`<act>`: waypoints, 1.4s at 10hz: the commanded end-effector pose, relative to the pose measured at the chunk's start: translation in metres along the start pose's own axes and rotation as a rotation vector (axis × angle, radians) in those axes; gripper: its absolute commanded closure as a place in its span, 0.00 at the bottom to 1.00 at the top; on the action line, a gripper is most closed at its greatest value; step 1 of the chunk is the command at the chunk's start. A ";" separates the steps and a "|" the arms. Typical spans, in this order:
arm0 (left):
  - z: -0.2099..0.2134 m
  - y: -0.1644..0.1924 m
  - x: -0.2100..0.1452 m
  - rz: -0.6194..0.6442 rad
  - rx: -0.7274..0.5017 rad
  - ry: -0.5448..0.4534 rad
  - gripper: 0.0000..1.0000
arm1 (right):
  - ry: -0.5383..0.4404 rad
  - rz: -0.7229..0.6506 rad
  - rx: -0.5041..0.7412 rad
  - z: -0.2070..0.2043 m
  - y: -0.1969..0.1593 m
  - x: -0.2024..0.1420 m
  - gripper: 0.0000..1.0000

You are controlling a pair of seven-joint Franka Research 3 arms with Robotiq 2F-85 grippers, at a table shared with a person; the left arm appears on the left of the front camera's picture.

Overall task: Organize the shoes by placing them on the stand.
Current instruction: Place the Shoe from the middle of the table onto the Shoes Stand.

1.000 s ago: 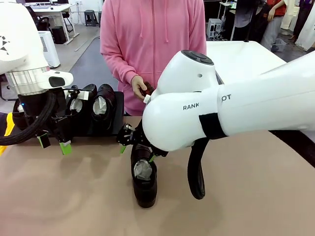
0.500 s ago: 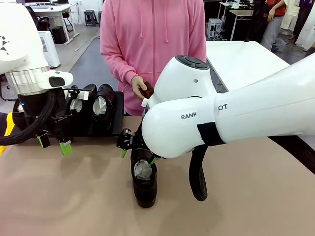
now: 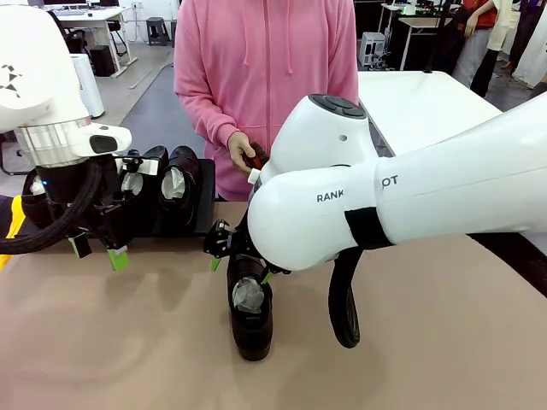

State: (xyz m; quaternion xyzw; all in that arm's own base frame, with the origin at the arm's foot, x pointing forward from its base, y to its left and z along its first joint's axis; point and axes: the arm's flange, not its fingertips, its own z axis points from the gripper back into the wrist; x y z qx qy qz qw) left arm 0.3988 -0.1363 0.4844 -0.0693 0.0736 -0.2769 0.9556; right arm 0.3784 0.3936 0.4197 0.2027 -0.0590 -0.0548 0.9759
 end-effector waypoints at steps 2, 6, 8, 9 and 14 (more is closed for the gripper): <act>-0.015 -0.045 -0.014 0.191 0.037 -0.179 0.01 | -0.182 -0.154 -0.020 0.060 -0.063 0.028 0.00; -0.040 -0.079 -0.018 0.335 0.062 -0.446 0.01 | -0.269 -0.570 -0.053 0.081 -0.162 0.054 0.00; -0.063 -0.086 -0.007 0.350 0.053 -0.532 0.01 | -0.251 -0.359 -0.042 0.088 -0.136 0.062 0.00; -0.069 -0.095 -0.005 0.359 0.019 -0.534 0.01 | -0.251 -0.359 -0.042 0.088 -0.136 0.062 0.00; -0.096 -0.128 0.021 0.474 -0.045 -0.305 0.01 | -0.251 -0.359 -0.042 0.088 -0.136 0.062 0.00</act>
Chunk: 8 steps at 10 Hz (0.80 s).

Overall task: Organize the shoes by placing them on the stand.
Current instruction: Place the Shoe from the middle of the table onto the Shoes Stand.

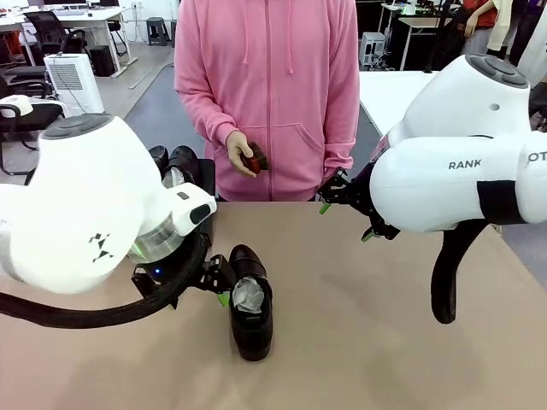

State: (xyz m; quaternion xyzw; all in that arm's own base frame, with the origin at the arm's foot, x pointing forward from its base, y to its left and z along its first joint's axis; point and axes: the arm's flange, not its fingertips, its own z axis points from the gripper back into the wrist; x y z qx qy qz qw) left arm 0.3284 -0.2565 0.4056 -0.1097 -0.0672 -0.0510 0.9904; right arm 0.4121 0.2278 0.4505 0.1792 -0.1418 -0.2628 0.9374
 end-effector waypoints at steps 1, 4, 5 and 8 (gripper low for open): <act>-0.004 -0.011 0.006 0.060 -0.009 0.040 0.01 | 0.005 0.018 0.006 -0.001 0.002 0.004 0.00; -0.034 -0.023 0.013 0.076 0.007 0.059 0.01 | 0.005 0.018 0.006 -0.001 0.002 0.004 0.00; -0.042 -0.027 0.017 0.083 0.009 0.063 0.01 | 0.005 0.018 0.006 -0.001 0.002 0.004 0.00; -0.060 -0.036 0.027 0.130 0.033 0.058 0.01 | 0.005 0.018 0.006 -0.001 0.002 0.004 0.00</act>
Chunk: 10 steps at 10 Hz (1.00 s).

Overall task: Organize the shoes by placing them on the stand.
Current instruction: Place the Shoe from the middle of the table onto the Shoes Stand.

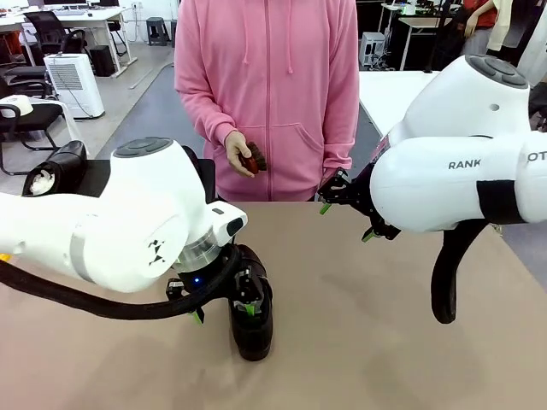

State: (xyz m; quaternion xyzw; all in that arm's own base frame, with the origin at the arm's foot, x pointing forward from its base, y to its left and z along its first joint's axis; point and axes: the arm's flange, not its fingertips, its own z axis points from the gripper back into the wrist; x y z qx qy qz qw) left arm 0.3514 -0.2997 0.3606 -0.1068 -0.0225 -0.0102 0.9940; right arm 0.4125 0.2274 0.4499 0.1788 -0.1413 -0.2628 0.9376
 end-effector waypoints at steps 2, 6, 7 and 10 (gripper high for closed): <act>-0.011 -0.007 0.010 0.063 0.059 -0.019 0.01 | 0.004 0.018 0.007 0.000 0.002 0.004 0.00; -0.017 -0.011 0.009 0.037 0.070 0.019 0.70 | 0.004 0.018 0.007 0.000 0.002 0.004 0.00; -0.016 -0.015 0.010 0.025 0.061 0.015 0.88 | 0.004 0.018 0.007 0.000 0.002 0.004 0.00; -0.025 -0.021 0.010 0.006 0.048 0.056 1.00 | 0.004 0.018 0.007 0.000 0.002 0.004 0.00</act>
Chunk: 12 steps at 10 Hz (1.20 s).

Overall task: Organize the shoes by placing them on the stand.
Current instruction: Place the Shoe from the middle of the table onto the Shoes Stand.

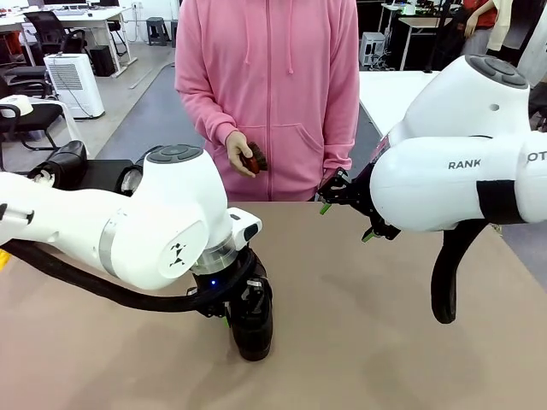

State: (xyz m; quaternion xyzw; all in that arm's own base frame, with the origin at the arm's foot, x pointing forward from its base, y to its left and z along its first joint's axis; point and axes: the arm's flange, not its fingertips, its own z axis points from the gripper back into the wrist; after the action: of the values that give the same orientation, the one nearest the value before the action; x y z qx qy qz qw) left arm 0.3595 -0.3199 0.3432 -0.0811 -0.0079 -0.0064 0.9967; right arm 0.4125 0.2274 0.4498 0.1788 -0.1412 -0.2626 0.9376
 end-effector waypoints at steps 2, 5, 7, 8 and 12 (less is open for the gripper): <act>0.003 -0.006 0.004 -0.007 -0.010 0.037 1.00 | 0.004 0.017 0.007 0.000 0.002 0.004 0.00; 0.046 0.010 -0.010 -0.029 -0.052 0.117 1.00 | 0.004 0.017 0.007 0.000 0.002 0.004 0.00; 0.100 0.043 -0.018 -0.107 -0.096 0.083 1.00 | 0.004 0.017 0.007 0.000 0.002 0.004 0.00; 0.131 0.065 -0.011 -0.147 -0.087 -0.029 1.00 | 0.004 0.017 0.007 0.000 0.002 0.004 0.00; 0.227 0.154 0.035 -0.183 -0.127 -0.240 1.00 | 0.004 0.017 0.007 0.000 0.002 0.004 0.00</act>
State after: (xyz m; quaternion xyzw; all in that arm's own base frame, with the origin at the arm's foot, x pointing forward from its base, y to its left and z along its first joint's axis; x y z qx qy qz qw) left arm 0.3819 -0.1327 0.5417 -0.1553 -0.1135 -0.0743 0.9785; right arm 0.4130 0.2270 0.4490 0.1783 -0.1405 -0.2630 0.9377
